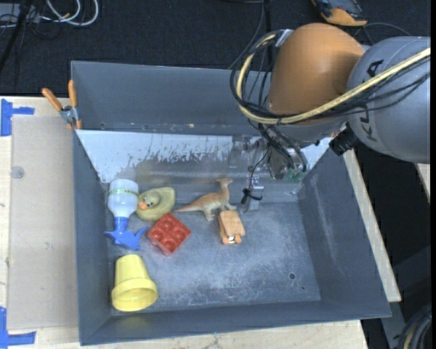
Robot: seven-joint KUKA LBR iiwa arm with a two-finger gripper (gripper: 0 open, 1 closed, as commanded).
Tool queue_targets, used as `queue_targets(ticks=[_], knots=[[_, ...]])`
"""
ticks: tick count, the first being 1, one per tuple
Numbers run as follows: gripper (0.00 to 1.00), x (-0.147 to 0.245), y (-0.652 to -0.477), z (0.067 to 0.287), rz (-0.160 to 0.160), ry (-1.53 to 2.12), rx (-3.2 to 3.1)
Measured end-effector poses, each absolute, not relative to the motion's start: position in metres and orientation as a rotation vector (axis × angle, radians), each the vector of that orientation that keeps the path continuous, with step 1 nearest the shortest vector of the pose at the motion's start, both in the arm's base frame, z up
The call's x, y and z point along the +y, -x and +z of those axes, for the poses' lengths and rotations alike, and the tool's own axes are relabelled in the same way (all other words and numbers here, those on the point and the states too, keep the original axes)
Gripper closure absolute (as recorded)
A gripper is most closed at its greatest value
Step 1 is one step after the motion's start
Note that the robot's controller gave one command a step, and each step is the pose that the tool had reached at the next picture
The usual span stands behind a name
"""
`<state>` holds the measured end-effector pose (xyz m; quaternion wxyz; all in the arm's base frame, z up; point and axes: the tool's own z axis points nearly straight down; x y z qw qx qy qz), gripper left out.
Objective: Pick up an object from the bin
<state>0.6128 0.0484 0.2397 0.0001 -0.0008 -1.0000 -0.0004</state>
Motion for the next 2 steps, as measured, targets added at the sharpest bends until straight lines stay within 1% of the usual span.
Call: queue_targets(ticks=[1,2], knots=[[0.00,0.048,-0.613,0.240,-0.001,0.003,-3.141],[0.00,0.051,-0.601,0.201,0.000,-0.100,-3.145]])
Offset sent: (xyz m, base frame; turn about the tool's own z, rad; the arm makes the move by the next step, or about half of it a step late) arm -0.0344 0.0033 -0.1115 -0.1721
